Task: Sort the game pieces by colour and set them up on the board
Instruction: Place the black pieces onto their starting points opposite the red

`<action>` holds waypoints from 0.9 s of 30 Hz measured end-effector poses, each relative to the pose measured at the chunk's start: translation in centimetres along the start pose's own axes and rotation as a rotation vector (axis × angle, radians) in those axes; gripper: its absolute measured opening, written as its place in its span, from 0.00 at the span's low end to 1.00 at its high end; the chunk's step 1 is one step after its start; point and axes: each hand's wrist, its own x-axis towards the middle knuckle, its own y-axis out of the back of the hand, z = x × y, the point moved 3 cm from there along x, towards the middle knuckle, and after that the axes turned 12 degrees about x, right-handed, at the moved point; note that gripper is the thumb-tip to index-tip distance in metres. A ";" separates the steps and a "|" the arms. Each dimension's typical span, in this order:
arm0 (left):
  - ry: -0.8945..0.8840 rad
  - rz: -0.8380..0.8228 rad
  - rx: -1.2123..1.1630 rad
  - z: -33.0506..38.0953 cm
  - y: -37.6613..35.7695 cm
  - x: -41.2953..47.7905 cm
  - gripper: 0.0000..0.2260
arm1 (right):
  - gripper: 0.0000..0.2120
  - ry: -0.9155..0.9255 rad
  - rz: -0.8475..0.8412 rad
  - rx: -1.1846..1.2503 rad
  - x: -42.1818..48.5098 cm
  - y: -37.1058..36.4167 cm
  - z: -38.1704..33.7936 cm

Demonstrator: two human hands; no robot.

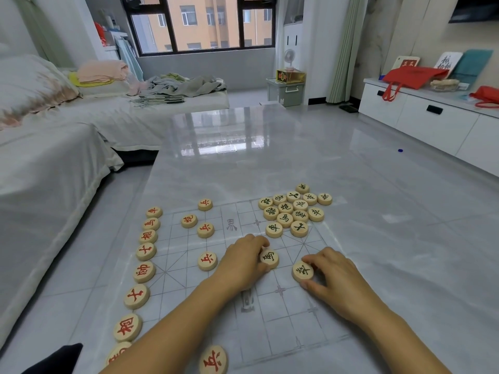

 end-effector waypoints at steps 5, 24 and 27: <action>-0.026 0.004 -0.210 1.3 -0.7 0.4 0.19 | 0.19 -0.104 0.087 -0.049 0.3 1.0 1.2; -0.181 -0.054 0.061 0.7 -0.6 3.0 0.20 | 0.23 0.179 0.003 0.032 0.9 -1.8 -0.5; -0.154 -0.082 -0.042 0.3 -0.2 2.9 0.20 | 0.17 0.133 0.029 -0.020 1.2 -1.0 0.4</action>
